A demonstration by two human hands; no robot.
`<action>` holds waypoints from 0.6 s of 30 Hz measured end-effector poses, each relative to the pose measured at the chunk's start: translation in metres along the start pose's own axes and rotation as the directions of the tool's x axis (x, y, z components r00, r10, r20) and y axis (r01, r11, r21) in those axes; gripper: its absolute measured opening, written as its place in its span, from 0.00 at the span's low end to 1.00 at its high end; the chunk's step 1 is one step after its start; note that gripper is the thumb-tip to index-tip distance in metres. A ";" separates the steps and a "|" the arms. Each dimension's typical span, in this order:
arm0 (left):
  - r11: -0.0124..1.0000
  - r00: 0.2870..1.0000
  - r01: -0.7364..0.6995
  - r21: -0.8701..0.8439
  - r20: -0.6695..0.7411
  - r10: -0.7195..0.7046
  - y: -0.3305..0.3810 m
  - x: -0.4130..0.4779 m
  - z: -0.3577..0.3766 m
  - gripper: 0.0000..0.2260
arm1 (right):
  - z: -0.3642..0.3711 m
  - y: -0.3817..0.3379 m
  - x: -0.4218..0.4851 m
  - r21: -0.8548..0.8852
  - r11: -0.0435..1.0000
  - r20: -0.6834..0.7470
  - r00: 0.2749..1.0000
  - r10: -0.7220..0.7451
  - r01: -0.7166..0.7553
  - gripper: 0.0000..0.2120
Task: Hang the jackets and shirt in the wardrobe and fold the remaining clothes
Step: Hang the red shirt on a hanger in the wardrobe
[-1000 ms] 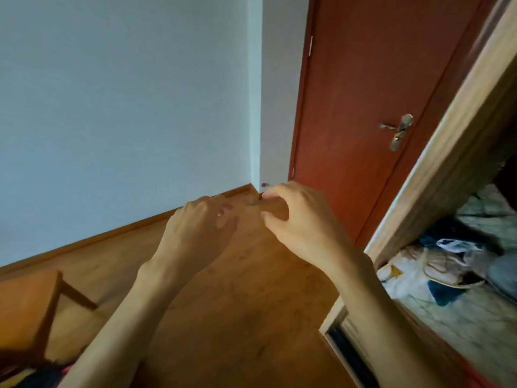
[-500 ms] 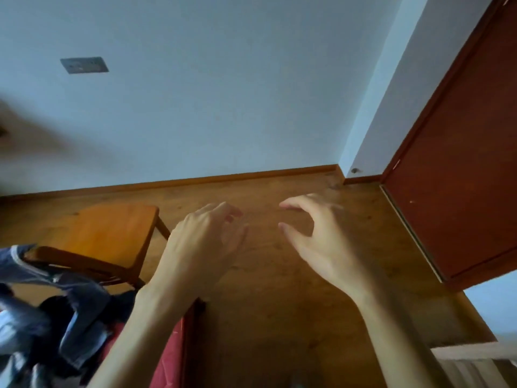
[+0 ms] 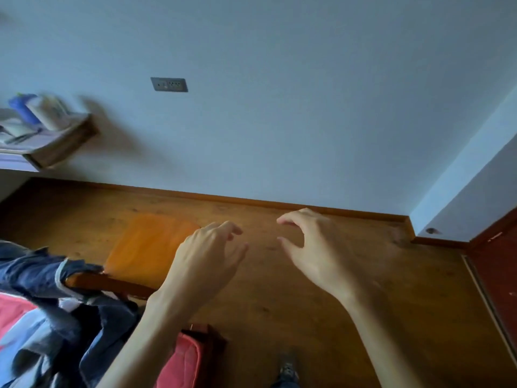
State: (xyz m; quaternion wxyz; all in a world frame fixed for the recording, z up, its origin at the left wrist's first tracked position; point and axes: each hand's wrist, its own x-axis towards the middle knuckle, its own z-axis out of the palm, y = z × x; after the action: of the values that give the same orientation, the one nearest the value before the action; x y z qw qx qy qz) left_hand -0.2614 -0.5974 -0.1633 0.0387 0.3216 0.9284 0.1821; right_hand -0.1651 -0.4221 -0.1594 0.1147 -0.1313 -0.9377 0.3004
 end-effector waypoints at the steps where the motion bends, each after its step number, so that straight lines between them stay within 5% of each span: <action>1: 1.000 1.000 0.023 0.005 -0.014 -0.023 0.001 0.017 0.000 0.16 | -0.002 0.004 0.019 -0.006 1.000 0.017 1.000 -0.023 0.023 0.16; 18: 0.920 0.923 0.383 0.084 0.008 -0.385 -0.076 0.271 0.009 0.15 | 0.048 0.052 0.333 0.007 0.976 0.326 0.922 -0.208 0.218 0.17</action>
State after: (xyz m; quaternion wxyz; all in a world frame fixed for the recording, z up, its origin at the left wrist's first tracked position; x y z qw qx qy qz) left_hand -0.5183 -0.4837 -0.1866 0.0721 0.1368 0.9795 0.1292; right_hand -0.4826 -0.3019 -0.1833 -0.0115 0.0210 -0.9568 0.2897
